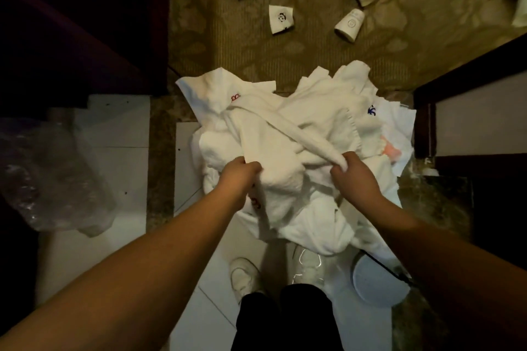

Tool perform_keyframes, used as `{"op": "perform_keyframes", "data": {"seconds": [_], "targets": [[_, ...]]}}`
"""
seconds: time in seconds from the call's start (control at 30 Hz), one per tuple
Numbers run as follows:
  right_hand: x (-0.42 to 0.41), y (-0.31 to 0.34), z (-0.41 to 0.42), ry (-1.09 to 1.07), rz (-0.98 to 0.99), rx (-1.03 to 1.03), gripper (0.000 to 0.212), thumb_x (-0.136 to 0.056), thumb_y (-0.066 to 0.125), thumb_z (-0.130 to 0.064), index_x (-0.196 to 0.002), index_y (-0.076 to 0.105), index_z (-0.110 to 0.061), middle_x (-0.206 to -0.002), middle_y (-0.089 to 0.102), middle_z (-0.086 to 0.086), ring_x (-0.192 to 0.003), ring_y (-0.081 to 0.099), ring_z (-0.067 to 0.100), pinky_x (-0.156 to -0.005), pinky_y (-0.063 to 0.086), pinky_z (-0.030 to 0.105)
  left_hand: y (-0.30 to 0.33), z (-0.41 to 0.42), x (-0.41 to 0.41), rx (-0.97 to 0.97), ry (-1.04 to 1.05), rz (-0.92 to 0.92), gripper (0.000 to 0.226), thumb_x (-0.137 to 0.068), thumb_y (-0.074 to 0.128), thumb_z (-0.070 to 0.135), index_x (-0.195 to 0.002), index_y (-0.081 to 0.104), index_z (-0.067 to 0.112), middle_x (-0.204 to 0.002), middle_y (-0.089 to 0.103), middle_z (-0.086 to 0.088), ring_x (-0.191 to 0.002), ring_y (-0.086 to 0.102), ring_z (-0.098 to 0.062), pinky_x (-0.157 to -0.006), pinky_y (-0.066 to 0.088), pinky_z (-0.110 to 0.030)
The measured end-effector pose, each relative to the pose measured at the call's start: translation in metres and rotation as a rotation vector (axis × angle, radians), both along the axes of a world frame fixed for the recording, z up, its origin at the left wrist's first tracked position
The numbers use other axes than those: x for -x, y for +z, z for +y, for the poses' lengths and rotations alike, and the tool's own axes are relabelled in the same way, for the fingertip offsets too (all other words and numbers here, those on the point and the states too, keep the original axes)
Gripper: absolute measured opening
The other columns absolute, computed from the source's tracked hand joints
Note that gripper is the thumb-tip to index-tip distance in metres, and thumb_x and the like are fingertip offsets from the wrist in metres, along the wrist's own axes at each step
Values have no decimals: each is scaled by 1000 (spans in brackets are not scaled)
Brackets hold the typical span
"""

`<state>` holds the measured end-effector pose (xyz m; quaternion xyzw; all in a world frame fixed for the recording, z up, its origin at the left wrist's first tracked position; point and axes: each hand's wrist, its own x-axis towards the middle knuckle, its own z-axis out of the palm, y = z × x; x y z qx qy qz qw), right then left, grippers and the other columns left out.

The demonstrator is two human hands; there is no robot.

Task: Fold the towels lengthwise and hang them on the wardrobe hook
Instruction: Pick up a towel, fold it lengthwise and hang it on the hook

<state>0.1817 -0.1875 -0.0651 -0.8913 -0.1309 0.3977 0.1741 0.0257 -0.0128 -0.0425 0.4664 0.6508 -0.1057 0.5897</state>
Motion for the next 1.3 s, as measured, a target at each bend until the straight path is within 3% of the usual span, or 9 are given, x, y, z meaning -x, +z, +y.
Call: {"op": "perform_keyframes", "data": {"seconds": [0.13,0.3,0.5,0.7,0.83,0.9,1.03,1.23,1.3], "targets": [[0,52,-9,-109,58,-122,18,-96,54,-18,-111,51,-9,-99,56,8,-91,52,24,-73,34,31,42,6,18,6,19,-23,25,-92,54,15,-116,55,21,-113,57,-7,-106,55,-30,-96,49,-43],[-3,119,-14,-147,160,-194,19,-98,58,-33,-109,57,-18,-101,61,4,-91,55,22,-73,36,30,102,5,38,-9,-1,-22,30,-90,54,15,-120,57,18,-119,59,-12,-110,55,-31,-103,47,-48],[-2,223,-3,-256,301,-352,35,-98,59,-36,-126,63,-16,-114,66,-4,-98,62,13,-72,48,23,195,-2,48,-105,64,-36,27,-89,54,11,-114,62,7,-113,63,-17,-107,59,-33,-98,50,-45],[15,356,21,-227,462,-481,17,-98,58,-31,-108,68,-21,-109,73,0,-102,69,20,-94,53,38,317,-18,51,-256,74,-72,29,-92,44,12,-119,54,14,-101,59,-8,-85,55,-21,-66,46,-30],[24,451,32,-237,517,-572,13,-99,57,-23,-103,66,-16,-88,74,5,-75,71,14,-64,55,28,400,-21,61,-356,124,-166,29,-93,54,20,-121,51,19,-107,59,-4,-93,57,-19,-83,54,-41],[26,493,33,-250,518,-599,11,-100,55,-21,-98,65,-15,-76,70,3,-62,68,11,-49,50,23,440,-23,73,-389,144,-247,23,-94,60,21,-117,56,18,-103,61,-2,-93,59,-19,-77,53,-37],[30,559,34,-195,467,-669,11,-99,53,-20,-103,62,-16,-89,64,6,-79,62,18,-63,48,33,518,-24,113,-179,205,-490,17,-93,61,4,-104,63,16,-89,67,-1,-79,62,-16,-59,47,-29],[61,614,22,-173,441,-696,14,-91,52,-19,-100,61,-14,-98,62,14,-79,59,19,-66,47,31,586,-43,202,-169,32,-537,33,-88,47,-17,-103,60,9,-104,57,-11,-94,61,-27,-77,54,-43],[77,623,18,-170,425,-693,10,-94,48,-14,-96,58,-14,-93,57,12,-76,57,18,-65,46,30,594,-53,230,-247,76,-507,29,-90,50,-14,-102,62,9,-101,58,-10,-91,61,-25,-73,56,-41]]}}
